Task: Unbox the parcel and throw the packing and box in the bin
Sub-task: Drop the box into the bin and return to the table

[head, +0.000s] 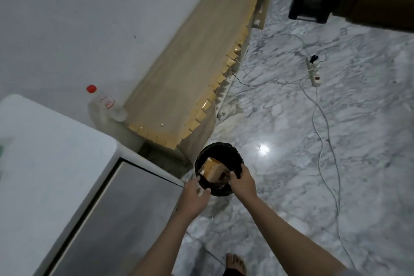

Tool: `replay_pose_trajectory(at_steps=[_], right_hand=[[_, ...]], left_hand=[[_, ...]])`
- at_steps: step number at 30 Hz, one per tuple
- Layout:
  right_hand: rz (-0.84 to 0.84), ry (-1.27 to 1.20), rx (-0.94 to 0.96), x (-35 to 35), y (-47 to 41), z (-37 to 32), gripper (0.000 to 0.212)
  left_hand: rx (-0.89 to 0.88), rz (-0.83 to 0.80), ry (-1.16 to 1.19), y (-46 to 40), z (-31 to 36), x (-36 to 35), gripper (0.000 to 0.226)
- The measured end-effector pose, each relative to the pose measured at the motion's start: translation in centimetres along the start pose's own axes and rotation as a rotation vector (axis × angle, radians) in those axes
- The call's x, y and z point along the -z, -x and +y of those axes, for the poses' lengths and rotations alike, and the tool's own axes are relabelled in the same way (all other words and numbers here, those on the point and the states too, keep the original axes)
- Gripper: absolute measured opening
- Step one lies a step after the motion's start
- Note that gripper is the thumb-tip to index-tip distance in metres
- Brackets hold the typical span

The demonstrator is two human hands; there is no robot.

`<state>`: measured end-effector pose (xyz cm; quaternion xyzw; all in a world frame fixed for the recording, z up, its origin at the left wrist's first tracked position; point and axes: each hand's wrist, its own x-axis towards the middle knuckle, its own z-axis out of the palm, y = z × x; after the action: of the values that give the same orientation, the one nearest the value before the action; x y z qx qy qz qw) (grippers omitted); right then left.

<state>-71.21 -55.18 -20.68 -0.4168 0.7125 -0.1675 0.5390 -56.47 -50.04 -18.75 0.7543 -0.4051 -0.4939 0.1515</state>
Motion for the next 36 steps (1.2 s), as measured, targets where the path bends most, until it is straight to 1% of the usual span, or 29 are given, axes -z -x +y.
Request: replay_pose_trajectory(at_steps=[2, 4, 5, 8, 12, 14, 17, 21, 24, 27, 30, 33, 36], right_hand=[[0.002, -0.005, 0.014, -0.5, 2.2, -1.7, 0.055], [0.007, -0.024, 0.068, -1.0, 4.6, -3.9, 0.051], [0.005, -0.039, 0.111, -1.4, 5.8, -5.2, 0.049], [0.009, -0.084, 0.294, -3.5, 9.9, -9.3, 0.04], [0.026, -0.192, 0.594, -8.2, 15.7, -14.9, 0.026], [-0.007, -0.196, 0.744, -11.3, 18.1, -17.2, 0.021], [-0.087, -0.157, 0.959, -16.8, 21.5, -19.7, 0.024], [-0.221, -0.103, 1.096, -24.4, 25.6, -22.0, 0.023], [-0.293, -0.014, 1.218, -30.1, 27.9, -23.4, 0.02], [-0.308, 0.108, 1.256, -34.7, 28.7, -24.7, 0.031], [-0.276, 0.335, 1.31, -37.8, 27.5, -25.8, 0.047], [-0.142, 0.592, 1.364, -38.7, 25.3, -27.4, 0.063], [-0.026, 0.856, 1.271, -37.9, 23.6, -29.5, 0.077]], left_hand=[[-0.032, 0.1, 0.048, 3.5, 0.6, 1.9, 0.053], [-0.059, 0.227, 0.079, 6.9, 1.1, 3.8, 0.042], [-0.07, 0.285, 0.104, 8.6, 1.3, 4.9, 0.04], [-0.125, 0.483, 0.183, 13.2, 1.0, 8.2, 0.042], [-0.219, 0.765, 0.324, 18.3, -1.1, 13.3, 0.033], [-0.268, 0.915, 0.347, 20.3, -2.9, 16.1, 0.031], [-0.238, 1.052, 0.396, 23.3, -6.4, 20.5, 0.029], [-0.164, 1.227, 0.428, 26.5, -11.8, 26.6, 0.032], [-0.07, 1.356, 0.46, 28.3, -16.3, 30.4, 0.035], [-0.027, 1.452, 0.487, 29.0, -19.8, 34.0, 0.039], [-0.008, 1.486, 0.479, 28.6, -22.2, 37.3, 0.048], [0.012, 1.476, 0.454, 27.7, -23.9, 40.0, 0.062], [0.033, 1.454, 0.468, 26.6, -24.6, 41.5, 0.073]])
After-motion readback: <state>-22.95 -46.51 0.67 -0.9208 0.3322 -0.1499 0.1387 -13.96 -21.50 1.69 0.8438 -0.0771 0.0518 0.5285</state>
